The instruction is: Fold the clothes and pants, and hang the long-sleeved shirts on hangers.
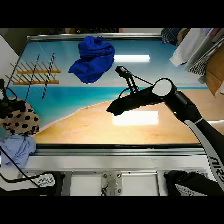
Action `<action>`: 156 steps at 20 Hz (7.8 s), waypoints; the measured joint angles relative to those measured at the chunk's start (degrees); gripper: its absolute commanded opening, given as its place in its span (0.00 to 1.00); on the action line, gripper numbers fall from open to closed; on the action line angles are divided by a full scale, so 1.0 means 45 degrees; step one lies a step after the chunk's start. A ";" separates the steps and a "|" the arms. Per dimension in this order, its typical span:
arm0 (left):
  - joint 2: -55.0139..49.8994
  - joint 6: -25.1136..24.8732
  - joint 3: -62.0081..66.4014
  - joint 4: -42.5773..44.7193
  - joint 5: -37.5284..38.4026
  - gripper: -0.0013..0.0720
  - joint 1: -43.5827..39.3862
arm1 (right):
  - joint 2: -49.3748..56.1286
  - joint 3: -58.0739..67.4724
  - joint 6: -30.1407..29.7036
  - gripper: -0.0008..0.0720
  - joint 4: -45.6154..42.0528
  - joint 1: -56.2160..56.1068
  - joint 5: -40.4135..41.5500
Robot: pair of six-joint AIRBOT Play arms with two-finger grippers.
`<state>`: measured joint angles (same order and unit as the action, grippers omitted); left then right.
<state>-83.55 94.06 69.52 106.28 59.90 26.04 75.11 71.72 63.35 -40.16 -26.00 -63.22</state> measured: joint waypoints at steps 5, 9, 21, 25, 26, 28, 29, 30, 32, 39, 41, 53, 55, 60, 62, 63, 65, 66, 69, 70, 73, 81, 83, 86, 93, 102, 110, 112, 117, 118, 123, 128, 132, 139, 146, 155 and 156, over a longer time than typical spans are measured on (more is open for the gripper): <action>-0.1583 0.0005 -0.0282 0.0034 -0.0272 0.93 0.0471 | 0.0000 0.0000 0.0248 0.03 -0.0039 0.0000 0.0005; -0.1753 0.0189 -0.0262 0.0049 -0.0058 0.03 0.0534 | -0.0005 0.0000 0.0311 0.03 -0.0039 0.0000 0.0005; 0.8199 0.0291 -0.0238 0.0073 0.0554 0.03 -0.1617 | -0.2098 0.1438 0.1064 0.03 -0.0869 0.1307 -0.0053; 1.1516 0.0670 -0.0063 0.0044 0.0510 0.03 -0.5119 | -0.3123 0.2254 0.1229 0.03 -0.1394 0.2565 0.0024; 1.1890 0.0937 0.0063 0.0039 0.0607 0.03 -0.6135 | -0.3337 0.2346 0.1277 0.03 -0.1506 0.2919 0.0112; 1.2094 0.1637 0.0413 0.0044 0.0811 0.03 -0.8291 | -0.3696 0.2472 0.1525 0.03 -0.1700 0.3687 0.0287; 1.1939 0.1943 0.0602 0.0053 0.0923 0.03 -0.9316 | -0.3803 0.2501 0.1656 0.03 -0.1768 0.4065 0.0389; 1.1623 0.2215 0.0792 0.0092 0.0967 0.03 -1.0370 | -0.3881 0.2526 0.1768 0.03 -0.1860 0.4459 0.0423; 1.0618 0.2545 0.1054 0.0092 0.1030 0.03 -1.2216 | -0.3944 0.2560 0.1938 0.03 -0.1938 0.5134 0.0495; 0.5761 0.3225 0.1307 -0.0889 -0.0612 0.90 -1.5062 | -0.3716 0.2579 0.2089 0.64 -0.2089 0.6494 0.0588; 0.4566 0.3303 0.1316 -0.1549 -0.1341 0.90 -1.4770 | -0.3619 0.2584 0.2089 0.98 -0.2191 0.6635 0.0573; 0.0729 0.2749 -0.1156 -0.6717 -0.0884 0.90 -0.8422 | -0.3225 -0.0899 0.2895 0.98 -0.4877 0.6771 -0.0495; 0.0311 0.2647 -0.1870 -0.6994 -0.0826 0.90 -0.7752 | -0.3084 -0.2030 0.3055 0.98 -0.4969 0.6766 -0.0330; -0.0515 0.2390 -0.2686 -0.7596 -0.0767 0.90 -0.6941 | -0.2263 -0.4138 0.3225 0.98 -0.4551 0.6645 0.0301; -0.0777 0.2001 -0.2769 -0.8174 -0.0826 0.90 -0.6917 | -0.1753 -0.4488 0.3230 0.98 -0.4221 0.6441 0.0578; -0.0894 0.1860 -0.2778 -0.8446 -0.0831 0.90 -0.6960 | -0.1472 -0.4595 0.3240 0.98 -0.4046 0.6285 0.0733; -0.1151 0.1656 -0.2759 -0.8937 -0.0889 0.59 -0.7125 | -0.0903 -0.4726 0.3264 0.98 -0.3691 0.5950 0.1190; -0.1263 0.1588 -0.2725 -0.9020 -0.0903 0.25 -0.7218 | -0.0617 -0.4755 0.3264 0.98 -0.3468 0.5775 0.1467; -0.1447 0.1423 -0.2482 -0.9097 -0.0937 0.03 -0.7383 | 0.0374 -0.4818 0.3264 0.98 -0.2667 0.5168 0.2633; -0.1472 0.1389 -0.2346 -0.9049 -0.0937 0.03 -0.7407 | 0.0709 -0.4823 0.3264 0.98 -0.2336 0.4954 0.3055; -0.1477 0.1141 -0.1797 -0.8966 -0.0646 0.03 -0.7441 | 0.1700 -0.4833 0.3240 0.71 -0.1171 0.4216 0.4294; -0.0835 0.0325 0.0976 -0.8854 0.1005 0.03 -0.7203 | 0.1904 -0.3774 0.1579 0.03 0.0277 0.3410 0.4983; 0.0097 0.0209 0.2555 -0.8879 0.1258 0.03 -0.7023 | 0.0923 -0.2433 0.1530 0.03 -0.0568 0.3813 0.3963; 0.1899 0.0102 0.5008 -0.8927 0.1311 0.03 -0.7072 | -0.0928 0.0141 0.2045 0.03 -0.2186 0.4187 0.2448; 0.5231 -0.0058 0.6873 -0.7475 0.0437 0.03 -0.8063 | -0.4503 0.3444 0.3638 0.03 -0.3954 0.3861 0.1355; 0.5523 0.1146 0.1744 -0.5697 0.0413 0.03 -0.7004 | -0.3628 0.1982 0.4600 0.91 -0.4692 0.1753 0.0874; 0.3920 0.1297 -0.1457 -0.5561 0.0646 0.03 -0.5090 | -0.3497 -0.0729 0.4648 0.91 -0.6747 0.5241 -0.1739; 0.3633 0.1321 -0.1690 -0.5557 0.0631 0.03 -0.4789 | -0.3963 -0.2608 0.4648 0.91 -0.6985 0.6601 -0.1962; 0.2963 0.1316 -0.1880 -0.5571 0.0350 0.03 -0.4779 | -0.4148 -0.6931 0.4896 0.91 -0.6999 0.9398 -0.1146; 0.2812 0.1311 -0.1894 -0.5595 0.0316 0.03 -0.4867 | -0.4031 -0.7533 0.4925 0.91 -0.6771 0.9641 -0.0831; 0.2195 0.1282 -0.1909 -0.5610 -0.0010 0.03 -0.5231 | -0.2895 -0.9180 0.4590 0.79 -0.4974 0.9262 0.1001; 0.2021 0.1059 -0.0568 -0.5561 -0.0379 0.03 -0.5115 | -0.2181 -0.9238 0.4235 0.03 -0.4269 0.7873 0.2103; 0.1608 0.0845 0.2263 -0.5561 -0.0855 0.03 -0.5047 | -0.2822 -0.7815 0.4070 0.03 -0.4109 0.7524 0.2152; -0.1005 0.0505 0.7291 -0.5566 -0.0758 0.97 -0.5508 | -0.4444 -0.5353 0.5294 0.03 -0.4838 0.7431 0.3235; -0.1865 0.0442 0.7820 -0.5586 0.2404 0.97 -0.5372 | -0.4590 -0.4949 0.5756 0.03 -0.5221 0.7427 0.3181; 0.1025 -0.0690 -0.2278 -0.7451 0.1962 0.97 -0.7742 | -0.4590 -0.4920 0.5833 0.03 -0.5265 0.7402 0.3041; 0.1010 -0.0831 -0.2968 -0.7820 0.1695 0.97 -0.8077 | -0.4590 -0.4920 0.5833 0.03 -0.5265 0.7402 0.2992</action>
<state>-79.00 90.32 56.16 71.09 67.53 -10.31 54.46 49.58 89.60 -63.86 7.31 -49.76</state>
